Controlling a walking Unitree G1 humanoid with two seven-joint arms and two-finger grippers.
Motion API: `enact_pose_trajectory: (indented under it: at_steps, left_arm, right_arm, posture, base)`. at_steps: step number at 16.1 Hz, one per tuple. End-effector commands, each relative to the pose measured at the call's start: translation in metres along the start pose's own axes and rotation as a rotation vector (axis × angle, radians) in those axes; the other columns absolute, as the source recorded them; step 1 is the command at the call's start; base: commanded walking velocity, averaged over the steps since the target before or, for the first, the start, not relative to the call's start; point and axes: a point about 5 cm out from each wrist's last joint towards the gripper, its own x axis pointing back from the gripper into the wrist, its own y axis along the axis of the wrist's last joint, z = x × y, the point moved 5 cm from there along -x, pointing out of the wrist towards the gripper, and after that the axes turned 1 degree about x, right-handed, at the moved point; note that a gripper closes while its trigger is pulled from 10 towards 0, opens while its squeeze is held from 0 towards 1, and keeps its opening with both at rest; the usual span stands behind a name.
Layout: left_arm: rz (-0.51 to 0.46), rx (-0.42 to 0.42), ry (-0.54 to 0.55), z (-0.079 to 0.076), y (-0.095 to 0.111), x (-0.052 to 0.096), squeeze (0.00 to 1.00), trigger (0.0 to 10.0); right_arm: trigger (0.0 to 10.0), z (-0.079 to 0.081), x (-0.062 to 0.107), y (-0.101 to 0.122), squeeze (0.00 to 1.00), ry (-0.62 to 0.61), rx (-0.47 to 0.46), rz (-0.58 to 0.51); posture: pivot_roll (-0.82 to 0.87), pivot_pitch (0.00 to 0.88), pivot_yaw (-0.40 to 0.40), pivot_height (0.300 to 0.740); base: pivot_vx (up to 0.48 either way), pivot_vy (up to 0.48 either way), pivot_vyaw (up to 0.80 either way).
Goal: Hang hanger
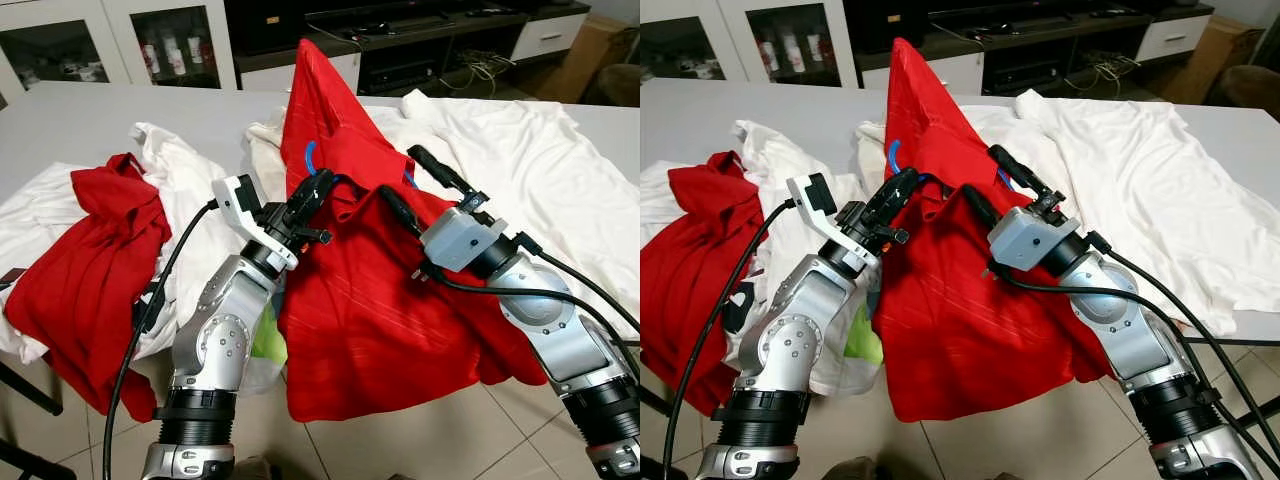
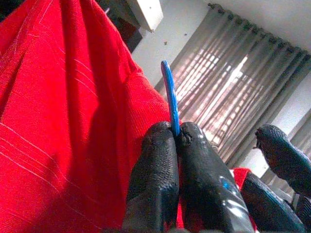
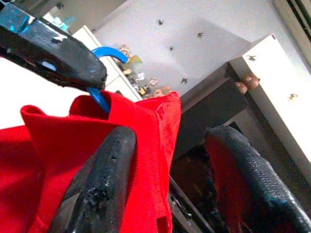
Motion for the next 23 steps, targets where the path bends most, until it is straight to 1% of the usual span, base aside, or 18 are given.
enact_pose_trajectory:
  at_steps: [1, 2, 3, 4, 6, 8, 10, 11, 13, 14, 16, 17, 18, 19, 20, 22, 23]
  left_arm:
    - [-0.022, -0.034, -0.024, -0.005, 0.007, -0.003, 0.00, 0.0]
    - [-0.021, -0.034, -0.026, -0.005, 0.007, -0.004, 0.00, 0.0]
    - [-0.018, -0.033, -0.032, -0.006, 0.005, -0.005, 0.00, 0.0]
    - [-0.013, -0.035, -0.040, -0.008, 0.004, -0.007, 0.00, 0.0]
    - [-0.012, -0.039, -0.047, -0.010, 0.003, -0.007, 0.00, 0.0]
    - [-0.014, -0.040, -0.046, -0.010, 0.004, -0.006, 0.00, 0.0]
    - [-0.015, -0.041, -0.044, -0.010, 0.004, -0.006, 0.00, 0.0]
    - [-0.015, -0.043, -0.044, -0.010, 0.004, -0.005, 0.00, 0.0]
    - [-0.017, -0.045, -0.044, -0.010, 0.004, -0.005, 0.00, 0.0]
    - [-0.018, -0.046, -0.045, -0.010, 0.004, -0.005, 0.00, 0.0]
    - [-0.017, -0.047, -0.046, -0.011, 0.004, -0.005, 0.00, 0.0]
    - [-0.016, -0.046, -0.046, -0.011, 0.004, -0.005, 0.00, 0.0]
    - [-0.015, -0.045, -0.048, -0.011, 0.004, -0.005, 0.00, 0.0]
    - [-0.012, -0.044, -0.051, -0.012, 0.003, -0.006, 0.00, 0.0]
    - [-0.009, -0.042, -0.054, -0.013, 0.002, -0.006, 0.00, 0.0]
    - [-0.003, -0.042, -0.062, -0.014, 0.001, -0.006, 0.00, 0.0]
    - [0.006, -0.044, -0.073, -0.017, -0.001, -0.006, 0.00, 0.0]
  right_arm:
    - [10.0, -0.011, -0.002, 0.005, 0.00, -0.018, 0.001, -0.020]
    - [10.0, -0.011, -0.004, 0.007, 0.00, -0.016, -0.002, -0.031]
    - [10.0, -0.008, -0.008, 0.010, 0.00, 0.001, -0.013, -0.040]
    - [10.0, -0.002, -0.010, 0.011, 0.00, 0.030, -0.022, -0.042]
    - [10.0, 0.012, -0.010, 0.011, 0.00, 0.090, -0.051, -0.039]
    - [10.0, 0.020, -0.010, 0.006, 0.00, 0.112, -0.059, -0.012]
    - [10.0, 0.019, -0.014, 0.001, 0.00, 0.092, -0.045, 0.019]
    - [10.0, 0.016, -0.017, -0.004, 0.00, 0.070, -0.016, 0.048]
    - [10.0, 0.015, -0.020, -0.012, 0.00, 0.064, 0.034, 0.089]
    - [9.3, 0.015, -0.021, -0.017, 0.00, 0.059, 0.063, 0.120]
    - [3.5, 0.015, -0.022, -0.026, 0.00, 0.054, 0.101, 0.174]
    - [2.5, 0.016, -0.022, -0.029, 0.00, 0.051, 0.112, 0.190]
    - [1.9, 0.016, -0.023, -0.030, 0.00, 0.044, 0.117, 0.196]
    - [0.5, 0.015, -0.025, -0.030, 0.00, 0.027, 0.131, 0.202]
    - [0.0, 0.014, -0.028, -0.030, 0.00, 0.010, 0.155, 0.209]
    - [0.0, 0.010, -0.031, -0.030, 0.00, -0.020, 0.176, 0.216]
    - [0.0, 0.006, -0.034, -0.030, 0.00, -0.053, 0.200, 0.223]
  posture:
    - [0.08, 0.000, 0.006, 0.740]
    - [0.07, 0.000, 0.008, 0.740]
    - [0.07, 0.000, 0.008, 0.740]
    - [0.07, 0.000, 0.008, 0.740]
    - [0.07, 0.000, 0.007, 0.740]
    - [0.08, 0.000, 0.005, 0.740]
    - [0.08, 0.000, 0.005, 0.740]
    - [0.08, 0.001, 0.003, 0.740]
    - [0.09, 0.001, 0.003, 0.740]
    - [0.09, 0.001, 0.003, 0.740]
    - [0.09, 0.001, 0.004, 0.740]
    - [0.09, 0.001, 0.004, 0.740]
    - [0.08, 0.002, 0.005, 0.740]
    - [0.08, 0.002, 0.005, 0.740]
    - [0.08, 0.002, 0.006, 0.740]
    - [0.08, 0.002, 0.006, 0.740]
    - [0.08, 0.002, 0.006, 0.740]
  base:
    - [0.000, 0.000, 0.00]
    - [0.000, 0.000, 0.00]
    - [0.000, 0.000, 0.00]
    - [0.000, 0.000, 0.00]
    - [0.000, 0.000, 0.00]
    - [0.000, 0.000, 0.00]
    - [0.000, 0.000, 0.00]
    - [0.000, 0.000, 0.00]
    - [0.000, 0.000, 0.00]
    - [0.000, 0.000, 0.00]
    - [0.000, 0.000, 0.00]
    - [0.000, 0.000, 0.00]
    - [0.000, 0.000, 0.00]
    - [0.000, 0.000, 0.00]
    - [0.000, 0.000, 0.00]
    - [0.000, 0.000, 0.00]
    - [0.000, 0.000, 0.00]
